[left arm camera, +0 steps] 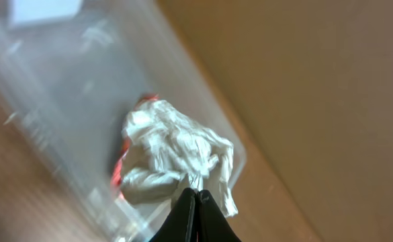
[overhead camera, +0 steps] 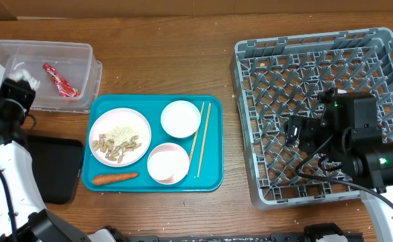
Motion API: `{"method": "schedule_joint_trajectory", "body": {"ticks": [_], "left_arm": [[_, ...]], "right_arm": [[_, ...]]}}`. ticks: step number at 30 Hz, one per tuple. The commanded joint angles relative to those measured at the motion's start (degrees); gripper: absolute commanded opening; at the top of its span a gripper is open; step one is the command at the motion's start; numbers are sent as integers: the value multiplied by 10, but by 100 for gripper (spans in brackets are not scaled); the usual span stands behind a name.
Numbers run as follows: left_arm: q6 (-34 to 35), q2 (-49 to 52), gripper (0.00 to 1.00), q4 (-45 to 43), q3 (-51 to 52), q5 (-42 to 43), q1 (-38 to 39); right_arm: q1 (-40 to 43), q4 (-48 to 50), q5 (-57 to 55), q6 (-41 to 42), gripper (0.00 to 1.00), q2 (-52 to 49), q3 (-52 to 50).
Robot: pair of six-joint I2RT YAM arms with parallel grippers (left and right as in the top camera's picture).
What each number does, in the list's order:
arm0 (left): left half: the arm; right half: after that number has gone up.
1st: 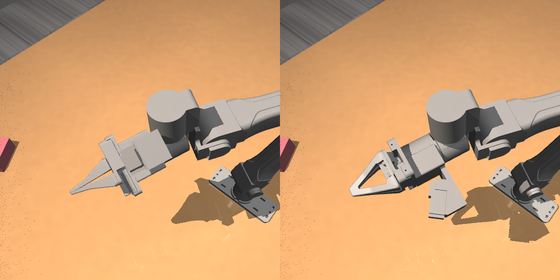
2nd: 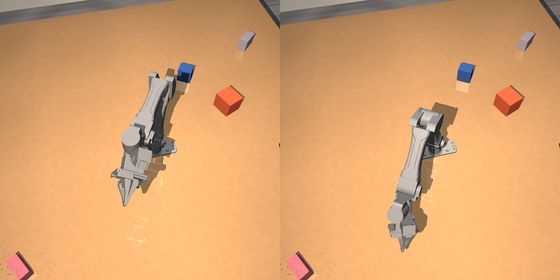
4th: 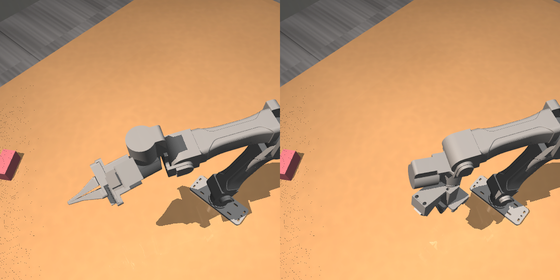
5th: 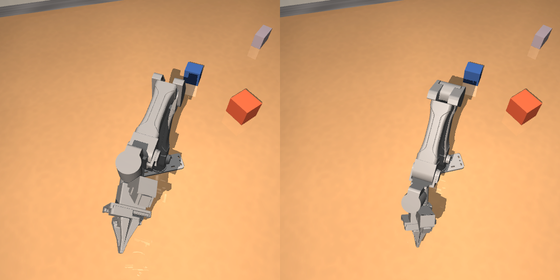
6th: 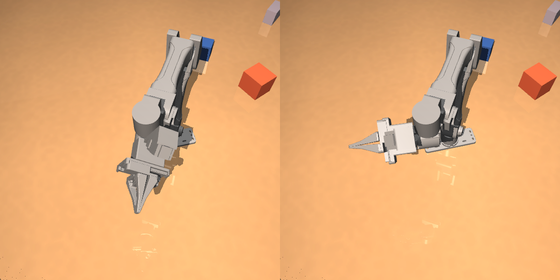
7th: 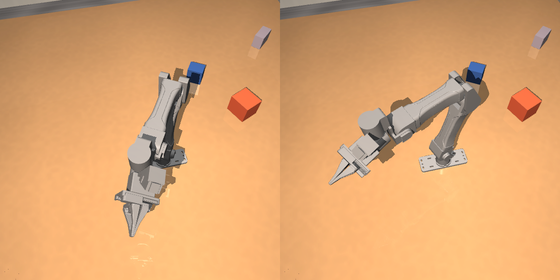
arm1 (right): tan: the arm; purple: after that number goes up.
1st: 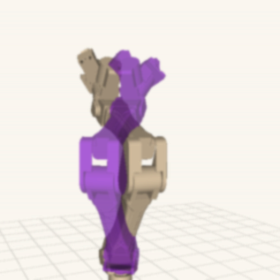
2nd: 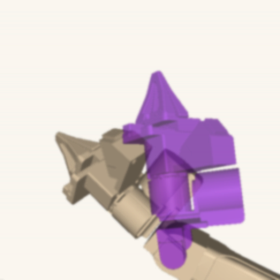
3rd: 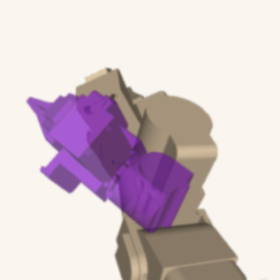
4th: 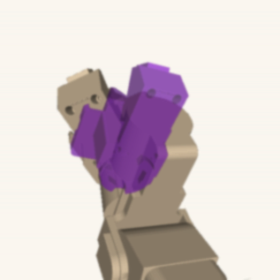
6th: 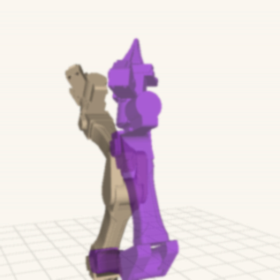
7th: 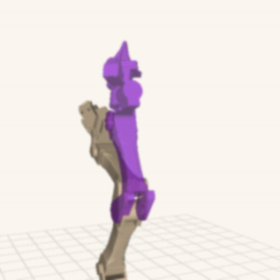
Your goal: Sort waste into correct bins and load items into the dishwasher
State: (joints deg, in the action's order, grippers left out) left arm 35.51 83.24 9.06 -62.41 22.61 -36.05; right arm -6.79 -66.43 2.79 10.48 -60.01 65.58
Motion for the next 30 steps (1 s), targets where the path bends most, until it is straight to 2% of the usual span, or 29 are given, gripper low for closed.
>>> {"method": "schedule_joint_trajectory", "body": {"ticks": [1,3,5,6,7,10,12,14,17,19,20,22,23,26,30], "left_arm": [[-12,25,4,-47,-9,-24,34],[-12,48,8,-72,-9,-48,54],[-12,72,27,-94,-9,-51,68],[-12,81,45,-102,-9,-47,71],[-12,85,59,-106,-9,-45,72],[-17,85,71,-97,-16,-41,72],[-44,82,73,-70,-31,-20,71],[-76,73,73,0,-52,-14,72],[-134,43,70,163,-78,-26,72],[-155,21,62,267,-85,-53,71],[-154,12,52,311,-86,-72,71],[-154,-5,15,410,-86,-130,71],[-151,-9,4,461,-86,-170,71],[-108,-8,4,539,-77,-277,71],[-64,1,4,510,-36,-362,71]], "right_arm": [[1,3,3,2,100,2,16],[1,3,3,2,100,2,16],[1,1,3,2,100,2,16],[1,0,3,2,100,2,16],[1,-1,3,2,100,2,16],[1,-5,3,2,100,2,16],[1,-6,3,2,100,2,16],[1,-5,3,2,100,2,16],[1,-5,3,2,100,2,16],[1,-5,3,2,100,2,16],[1,-5,3,2,100,2,16],[1,-5,3,2,100,2,16],[1,-5,3,2,100,2,16],[1,-5,3,2,100,2,16],[1,-6,3,2,100,2,16]]}}
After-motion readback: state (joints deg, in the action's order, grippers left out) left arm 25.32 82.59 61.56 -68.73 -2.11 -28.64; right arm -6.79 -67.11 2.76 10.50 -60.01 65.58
